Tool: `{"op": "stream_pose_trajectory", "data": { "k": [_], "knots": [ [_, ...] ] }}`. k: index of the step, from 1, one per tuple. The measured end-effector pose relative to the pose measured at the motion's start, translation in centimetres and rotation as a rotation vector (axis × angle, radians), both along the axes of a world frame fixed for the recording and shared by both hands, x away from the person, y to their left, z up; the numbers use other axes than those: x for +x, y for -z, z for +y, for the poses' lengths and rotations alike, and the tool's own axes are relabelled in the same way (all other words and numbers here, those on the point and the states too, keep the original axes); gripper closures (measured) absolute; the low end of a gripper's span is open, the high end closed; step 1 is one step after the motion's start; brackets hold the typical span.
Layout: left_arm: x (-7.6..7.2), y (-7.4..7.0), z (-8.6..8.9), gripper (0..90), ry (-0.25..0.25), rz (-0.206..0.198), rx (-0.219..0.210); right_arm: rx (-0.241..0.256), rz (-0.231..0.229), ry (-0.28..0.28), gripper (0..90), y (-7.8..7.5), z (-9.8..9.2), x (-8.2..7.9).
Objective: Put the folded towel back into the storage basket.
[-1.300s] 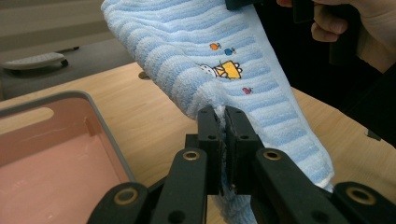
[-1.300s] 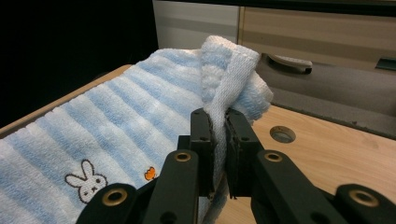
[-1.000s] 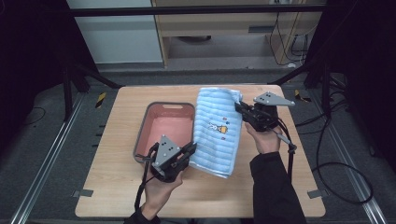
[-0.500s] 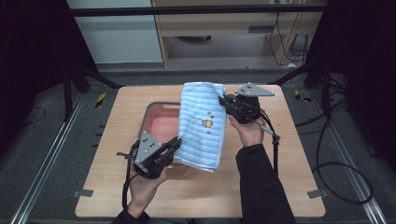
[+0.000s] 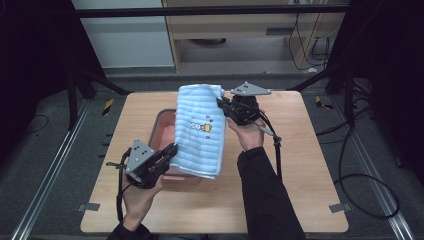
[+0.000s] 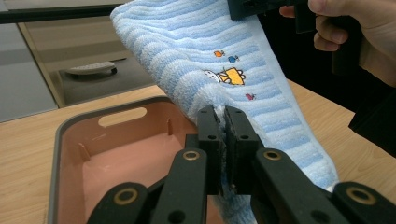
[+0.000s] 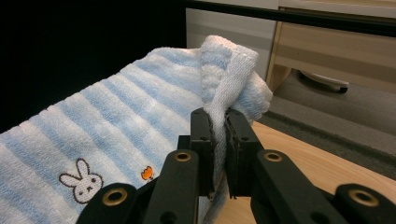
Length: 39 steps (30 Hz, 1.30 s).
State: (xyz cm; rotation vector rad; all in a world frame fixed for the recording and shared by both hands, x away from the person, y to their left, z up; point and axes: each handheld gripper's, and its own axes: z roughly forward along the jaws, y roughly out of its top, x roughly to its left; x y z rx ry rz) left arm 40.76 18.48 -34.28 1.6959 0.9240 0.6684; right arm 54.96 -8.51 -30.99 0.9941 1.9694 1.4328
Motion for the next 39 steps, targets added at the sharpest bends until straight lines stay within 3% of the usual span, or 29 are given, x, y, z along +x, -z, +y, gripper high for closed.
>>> {"op": "stream_pose_trajectory", "data": {
  "k": [24, 39],
  "knots": [
    [2.5, 1.4, 3.8, 85.6, -0.087, 0.042, -0.004, 0.017, 0.031, -0.043, 83.4, 1.4, 4.7, 3.3],
    [4.2, 3.2, 4.6, 85.6, -0.118, 0.087, 0.017, -0.005, 0.065, -0.038, 83.3, 3.7, 6.0, 5.5]
  ]
}}
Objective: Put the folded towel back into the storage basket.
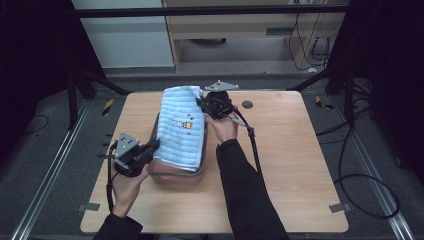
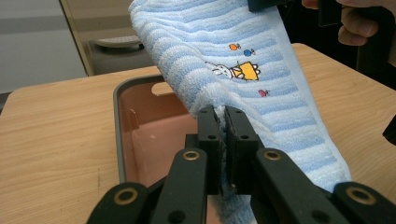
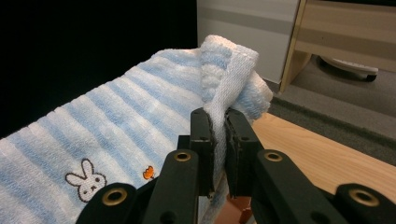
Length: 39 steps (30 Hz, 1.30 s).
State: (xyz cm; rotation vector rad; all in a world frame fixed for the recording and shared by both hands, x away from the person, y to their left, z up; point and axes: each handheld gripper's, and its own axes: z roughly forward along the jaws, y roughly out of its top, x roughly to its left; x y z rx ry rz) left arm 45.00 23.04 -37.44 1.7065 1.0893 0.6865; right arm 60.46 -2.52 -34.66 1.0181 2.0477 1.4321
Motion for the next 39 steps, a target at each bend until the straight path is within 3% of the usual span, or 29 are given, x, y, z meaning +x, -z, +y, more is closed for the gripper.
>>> {"op": "stream_pose_trajectory", "data": {
  "k": [16, 39],
  "knots": [
    [0.9, 2.1, 0.0, 85.6, -0.011, 0.058, 0.054, -0.064, 0.051, 0.007, 83.3, 3.2, 1.4, 0.9],
    [0.5, 4.4, -0.2, 85.4, -0.023, 0.107, 0.118, -0.105, 0.106, 0.009, 82.9, 5.9, 2.1, 0.9]
  ]
}}
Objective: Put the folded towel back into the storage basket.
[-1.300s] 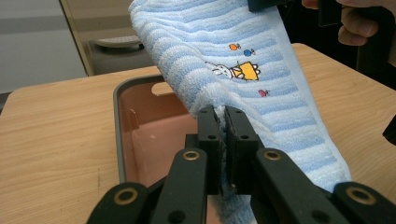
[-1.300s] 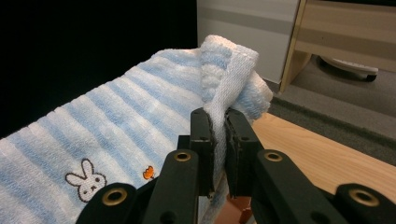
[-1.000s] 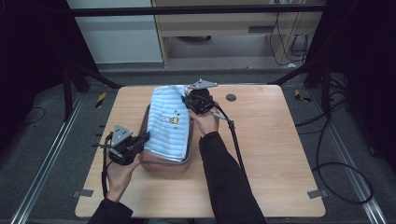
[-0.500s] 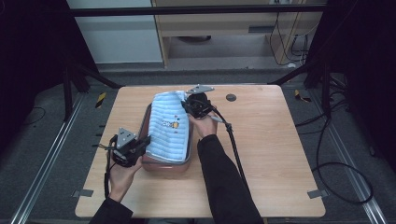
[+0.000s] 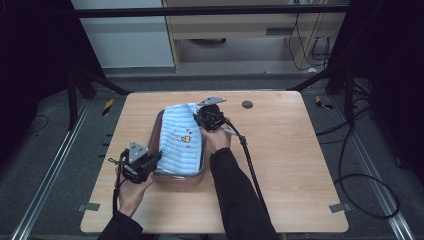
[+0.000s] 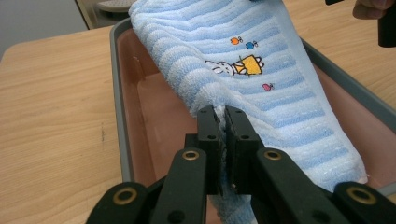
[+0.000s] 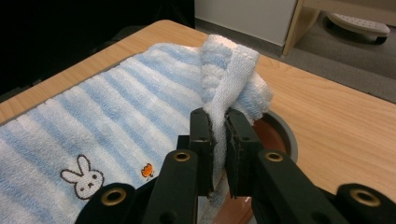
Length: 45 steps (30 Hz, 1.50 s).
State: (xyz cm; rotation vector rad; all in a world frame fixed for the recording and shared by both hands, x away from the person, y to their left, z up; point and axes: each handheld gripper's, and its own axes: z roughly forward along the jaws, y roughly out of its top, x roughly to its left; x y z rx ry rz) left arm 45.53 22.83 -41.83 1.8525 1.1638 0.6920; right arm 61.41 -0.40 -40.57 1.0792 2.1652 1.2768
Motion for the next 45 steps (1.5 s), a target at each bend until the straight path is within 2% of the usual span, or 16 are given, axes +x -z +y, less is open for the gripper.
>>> {"op": "stream_pose_trajectory", "data": {
  "k": [6, 12, 14, 16, 19, 20, 26, 34, 40, 42, 45],
  "knots": [
    [0.2, 0.5, -0.1, 85.0, 0.004, 0.019, 0.021, -0.017, 0.022, 0.007, 82.0, 0.9, 0.0, 0.1],
    [0.3, 0.8, 0.0, 84.5, -0.004, 0.040, 0.027, -0.045, 0.050, -0.001, 80.5, 1.6, 0.2, 0.2],
    [0.4, 0.9, -0.1, 84.1, -0.005, 0.040, 0.026, -0.049, 0.047, -0.001, 80.4, 1.7, 0.3, 0.2],
    [0.5, 1.0, 0.0, 82.4, -0.011, 0.050, 0.035, -0.060, 0.053, -0.002, 78.7, 2.0, 0.4, 0.2],
    [0.5, 1.0, 0.1, 77.2, -0.019, 0.043, 0.038, -0.081, 0.071, -0.001, 72.0, 2.3, 0.5, 0.2],
    [0.5, 0.9, 0.2, 76.3, -0.023, 0.037, 0.039, -0.088, 0.063, 0.003, 71.1, 2.3, 0.5, 0.2],
    [0.3, 0.3, 0.6, 72.8, -0.032, 0.012, 0.023, -0.079, 0.016, 0.013, 63.3, 1.2, -0.1, -0.4],
    [-0.3, -0.8, 0.8, 66.2, 0.005, -0.029, -0.010, -0.012, -0.053, 0.018, 48.9, -1.2, -2.3, -2.2],
    [-0.8, -1.5, 1.1, 56.1, 0.026, -0.064, -0.038, 0.019, -0.080, 0.023, 34.9, -2.5, -4.6, -3.9],
    [-0.8, -1.6, 1.3, 51.3, 0.028, -0.058, -0.043, 0.036, -0.079, 0.028, 31.1, -2.8, -5.5, -4.5],
    [-0.8, -1.7, 1.6, 44.3, 0.023, -0.054, -0.050, 0.023, -0.085, 0.046, 27.3, -3.0, -7.0, -5.4]
  ]
}}
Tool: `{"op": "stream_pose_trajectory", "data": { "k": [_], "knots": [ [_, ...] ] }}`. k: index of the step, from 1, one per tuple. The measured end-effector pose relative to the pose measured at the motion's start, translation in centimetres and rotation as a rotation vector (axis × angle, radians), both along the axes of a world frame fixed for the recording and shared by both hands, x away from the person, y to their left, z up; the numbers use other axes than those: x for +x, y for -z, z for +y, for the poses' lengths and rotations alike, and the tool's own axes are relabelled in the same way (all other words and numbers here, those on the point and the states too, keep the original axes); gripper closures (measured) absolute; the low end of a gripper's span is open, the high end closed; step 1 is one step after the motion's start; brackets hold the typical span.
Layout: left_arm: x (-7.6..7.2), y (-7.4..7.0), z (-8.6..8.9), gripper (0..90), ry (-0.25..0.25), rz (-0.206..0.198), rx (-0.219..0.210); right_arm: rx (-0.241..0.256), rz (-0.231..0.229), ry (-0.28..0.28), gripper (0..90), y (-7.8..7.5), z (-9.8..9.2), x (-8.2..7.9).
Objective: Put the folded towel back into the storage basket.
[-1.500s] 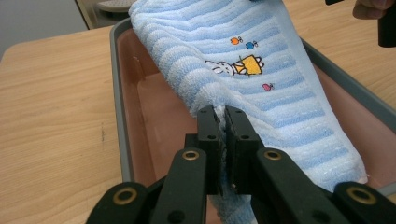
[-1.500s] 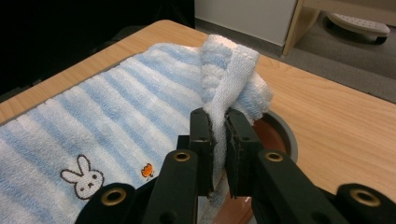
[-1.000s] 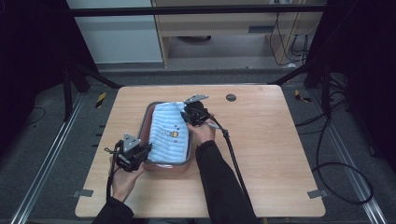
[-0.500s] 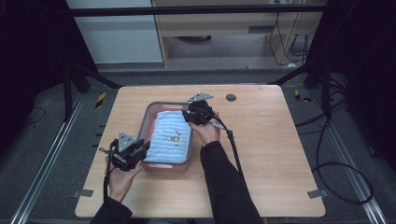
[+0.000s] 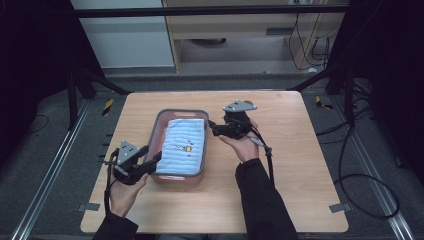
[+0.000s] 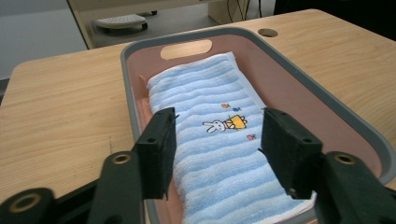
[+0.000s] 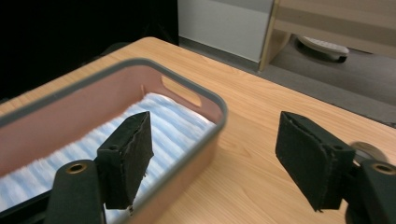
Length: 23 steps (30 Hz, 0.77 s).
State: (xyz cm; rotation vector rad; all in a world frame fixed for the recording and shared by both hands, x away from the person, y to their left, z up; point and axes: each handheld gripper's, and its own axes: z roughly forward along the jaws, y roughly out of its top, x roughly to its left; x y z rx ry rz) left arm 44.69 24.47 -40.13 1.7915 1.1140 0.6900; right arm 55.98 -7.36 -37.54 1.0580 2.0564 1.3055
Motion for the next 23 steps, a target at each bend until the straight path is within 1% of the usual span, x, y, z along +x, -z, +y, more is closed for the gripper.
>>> {"op": "stream_pose_trajectory", "data": {
  "k": [2, 4, 5, 6, 9, 15, 19, 21, 22, 23],
  "knots": [
    [0.1, 0.0, 0.3, 39.6, 0.005, 0.008, -0.002, -0.005, -0.001, 0.012, 26.3, 0.0, -1.1, -0.6],
    [0.1, 0.0, 0.5, 36.7, -0.002, 0.007, 0.008, -0.002, -0.006, 0.023, 25.7, 0.0, -2.5, -1.2],
    [0.1, 0.0, 0.5, 36.3, -0.002, 0.007, 0.008, 0.006, -0.003, 0.029, 25.3, 0.1, -3.1, -1.6],
    [0.1, 0.1, 0.7, 36.1, -0.012, 0.005, 0.020, 0.007, -0.001, 0.035, 25.0, 0.1, -3.6, -1.9],
    [0.1, 0.2, 0.9, 34.3, -0.021, 0.009, 0.027, -0.004, -0.003, 0.052, 24.0, 0.5, -5.1, -2.7],
    [0.0, 0.4, 1.4, 31.1, -0.010, 0.004, 0.032, -0.012, 0.005, 0.084, 21.0, 1.8, -8.3, -4.5],
    [-0.1, 0.6, 1.7, 30.0, -0.006, 0.001, 0.043, 0.003, 0.010, 0.117, 19.8, 2.9, -10.6, -5.5],
    [-0.1, 0.7, 1.9, 29.6, -0.005, 0.002, 0.049, 0.003, 0.017, 0.129, 19.7, 3.4, -11.5, -5.9],
    [-0.1, 0.7, 1.9, 29.6, -0.005, 0.002, 0.049, 0.003, 0.017, 0.129, 19.7, 3.4, -11.5, -5.9],
    [-0.2, 0.7, 2.0, 29.6, -0.005, 0.003, 0.053, 0.002, 0.019, 0.135, 19.7, 3.6, -12.0, -6.2]
  ]
}}
